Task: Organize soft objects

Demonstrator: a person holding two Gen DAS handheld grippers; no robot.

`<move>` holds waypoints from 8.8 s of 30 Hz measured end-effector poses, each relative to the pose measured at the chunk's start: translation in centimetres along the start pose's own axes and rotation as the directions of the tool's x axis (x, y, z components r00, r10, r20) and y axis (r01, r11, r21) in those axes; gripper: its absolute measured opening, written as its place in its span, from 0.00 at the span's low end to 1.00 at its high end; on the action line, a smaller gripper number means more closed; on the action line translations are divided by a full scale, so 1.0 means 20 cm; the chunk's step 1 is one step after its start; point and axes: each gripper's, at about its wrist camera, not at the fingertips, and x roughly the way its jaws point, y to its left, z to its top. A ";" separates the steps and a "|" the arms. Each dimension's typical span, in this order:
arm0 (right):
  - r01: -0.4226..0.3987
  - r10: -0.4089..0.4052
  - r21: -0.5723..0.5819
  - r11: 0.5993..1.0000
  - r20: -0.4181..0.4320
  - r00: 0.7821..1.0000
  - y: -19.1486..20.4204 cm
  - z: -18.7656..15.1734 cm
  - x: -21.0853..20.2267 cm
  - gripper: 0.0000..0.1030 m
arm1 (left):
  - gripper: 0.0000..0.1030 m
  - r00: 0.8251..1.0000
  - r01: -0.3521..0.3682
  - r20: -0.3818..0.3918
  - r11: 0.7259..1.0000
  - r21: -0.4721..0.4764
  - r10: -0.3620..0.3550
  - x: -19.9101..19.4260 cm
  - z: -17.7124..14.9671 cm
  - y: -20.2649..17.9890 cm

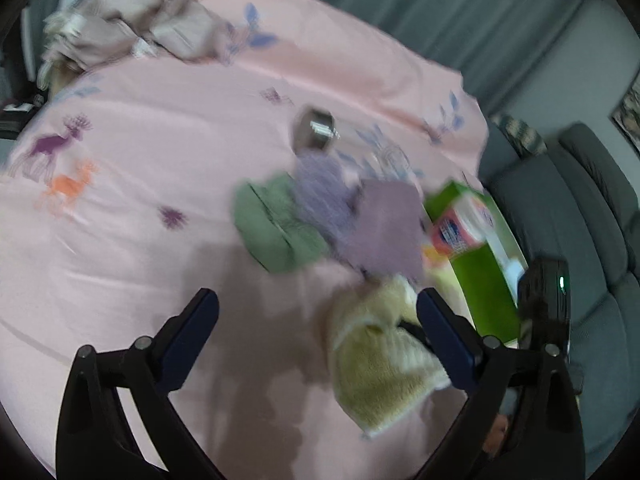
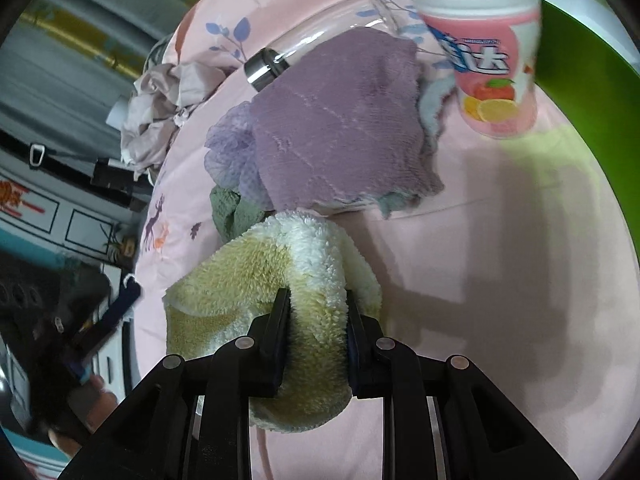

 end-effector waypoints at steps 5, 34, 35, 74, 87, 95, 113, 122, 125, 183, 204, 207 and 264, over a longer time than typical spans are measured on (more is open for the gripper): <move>-0.020 0.020 0.029 0.999 -0.010 1.000 -0.05 0.00 -0.02 0.22 | 0.82 0.996 0.024 -0.085 0.997 0.077 -0.018 0.11 -0.09 -0.12; 0.046 -0.050 -0.061 0.997 -0.066 0.997 0.03 -0.04 0.01 0.80 | 0.47 0.975 0.063 -0.218 0.991 0.116 -0.036 0.35 -0.25 -0.21; 0.051 -0.055 -0.068 0.996 -0.059 0.997 0.03 -0.04 0.01 0.80 | 0.45 0.974 0.070 -0.221 0.991 0.111 -0.044 0.35 -0.25 -0.21; -0.080 0.196 -0.242 0.967 0.510 0.837 0.07 0.33 -1.17 0.54 | 0.31 0.943 0.102 0.231 0.868 0.486 -0.240 -0.16 0.23 -1.21; -0.091 0.076 -0.003 0.996 0.587 0.806 -0.44 0.48 -1.18 0.48 | 0.30 0.962 0.180 0.079 0.822 0.540 -0.263 0.31 0.29 -1.53; -0.104 -0.006 0.165 0.981 0.560 0.829 -0.71 0.49 -1.14 0.46 | 0.31 0.977 0.202 -0.050 0.810 0.550 -0.209 0.57 0.22 -1.65; -0.076 -0.098 0.340 0.937 0.466 0.880 -0.96 0.51 -0.98 0.42 | 0.34 0.980 0.159 -0.185 0.833 0.530 -0.070 0.90 0.17 -1.66; -0.039 -0.151 0.373 0.927 0.466 0.872 -0.97 0.50 -0.99 0.42 | 0.39 0.982 0.147 -0.182 0.829 0.540 -0.055 0.87 0.16 -1.67; -0.041 -0.159 0.383 0.923 0.476 0.865 -0.98 0.50 -1.00 0.42 | 0.41 0.986 0.128 -0.157 0.827 0.547 -0.048 0.85 0.17 -1.67; 0.307 -0.174 -0.192 0.932 0.506 0.845 0.17 0.31 -0.93 0.96 | 0.99 0.984 -0.137 0.100 0.986 -0.095 0.146 -0.18 0.09 0.04; 0.287 -0.278 -0.380 0.879 0.079 0.957 0.68 0.46 0.34 0.61 | 0.98 0.972 -0.174 0.115 0.955 -0.240 0.206 -0.32 -0.12 0.39; 0.322 -0.310 -0.352 0.879 0.091 0.946 0.64 0.48 0.43 0.32 | 0.98 0.961 -0.214 0.125 0.950 -0.228 0.247 -0.34 -0.13 0.37; -0.024 0.004 -0.238 0.971 -0.086 0.996 0.28 -0.12 0.12 0.58 | 0.48 0.989 -0.011 -0.151 0.994 -0.108 -0.006 0.12 -0.33 0.07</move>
